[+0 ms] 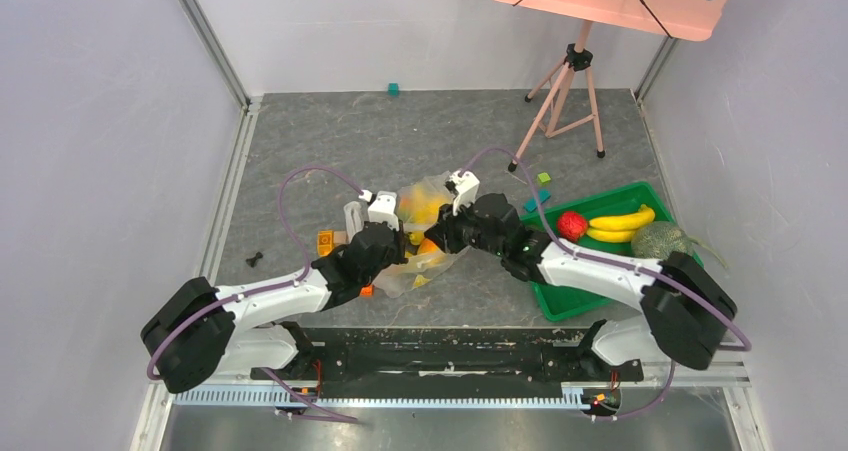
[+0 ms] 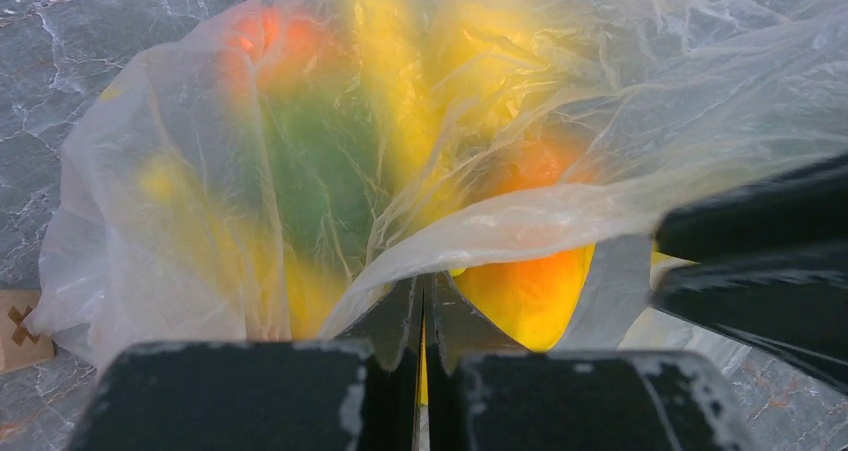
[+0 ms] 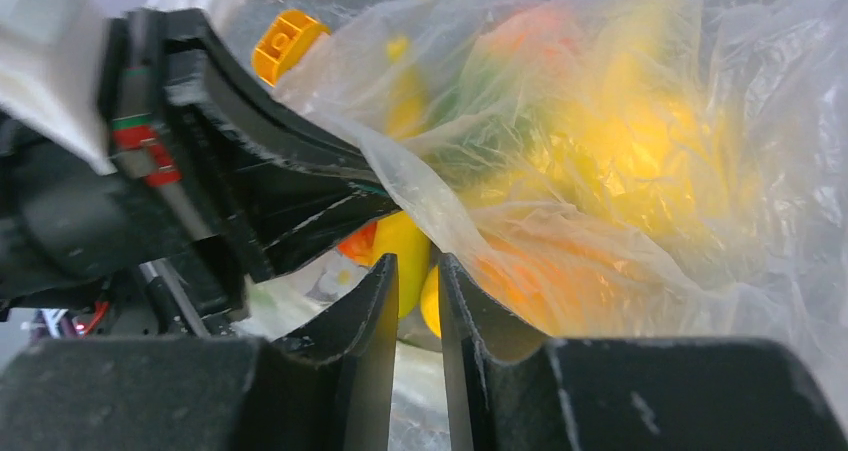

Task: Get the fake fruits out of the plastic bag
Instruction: Adjust the plastic bag at the center of the board.

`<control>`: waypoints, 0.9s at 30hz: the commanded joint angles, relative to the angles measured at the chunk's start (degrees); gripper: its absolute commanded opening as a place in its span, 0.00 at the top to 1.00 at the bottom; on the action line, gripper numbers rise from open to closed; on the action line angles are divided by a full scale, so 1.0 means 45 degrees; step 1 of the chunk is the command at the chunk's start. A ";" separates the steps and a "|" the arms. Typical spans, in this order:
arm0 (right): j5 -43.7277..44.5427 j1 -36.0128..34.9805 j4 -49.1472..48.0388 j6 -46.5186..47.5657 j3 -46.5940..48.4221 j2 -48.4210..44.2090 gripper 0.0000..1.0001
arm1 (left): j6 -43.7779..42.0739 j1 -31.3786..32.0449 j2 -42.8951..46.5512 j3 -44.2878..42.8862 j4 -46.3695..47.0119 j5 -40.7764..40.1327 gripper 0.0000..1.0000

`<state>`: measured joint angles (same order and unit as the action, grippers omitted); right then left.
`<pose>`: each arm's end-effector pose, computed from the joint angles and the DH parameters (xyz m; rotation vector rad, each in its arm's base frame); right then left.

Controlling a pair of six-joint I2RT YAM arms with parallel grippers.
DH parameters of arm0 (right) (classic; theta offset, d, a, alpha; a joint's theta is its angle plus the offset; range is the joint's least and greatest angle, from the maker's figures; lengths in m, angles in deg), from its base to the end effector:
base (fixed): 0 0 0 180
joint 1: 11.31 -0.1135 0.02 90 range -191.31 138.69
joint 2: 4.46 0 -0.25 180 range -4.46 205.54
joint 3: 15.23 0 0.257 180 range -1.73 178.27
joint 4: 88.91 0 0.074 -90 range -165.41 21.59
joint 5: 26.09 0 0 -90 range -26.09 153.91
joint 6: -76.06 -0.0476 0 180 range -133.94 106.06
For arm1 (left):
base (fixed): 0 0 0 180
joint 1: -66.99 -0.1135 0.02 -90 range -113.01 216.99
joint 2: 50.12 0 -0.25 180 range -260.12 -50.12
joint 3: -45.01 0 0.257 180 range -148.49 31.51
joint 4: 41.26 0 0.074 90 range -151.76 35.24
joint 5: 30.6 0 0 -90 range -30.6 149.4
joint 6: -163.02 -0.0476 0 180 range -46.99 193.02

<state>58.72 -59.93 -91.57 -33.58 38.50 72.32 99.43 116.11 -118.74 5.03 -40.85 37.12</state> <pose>0.2037 0.2378 0.2140 -0.5690 1.9466 0.8667 0.1828 -0.1836 0.1673 0.1658 2.0440 -0.4290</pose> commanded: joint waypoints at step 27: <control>0.3382 -0.1900 -0.0501 -0.0775 -0.3575 0.0985 0.74 | -0.0786 0.0060 -0.0692 -0.0303 0.0658 0.0029 0.98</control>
<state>70.02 -68.30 -93.04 -36.05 23.05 75.14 99.10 116.27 -121.65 5.25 -39.62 37.55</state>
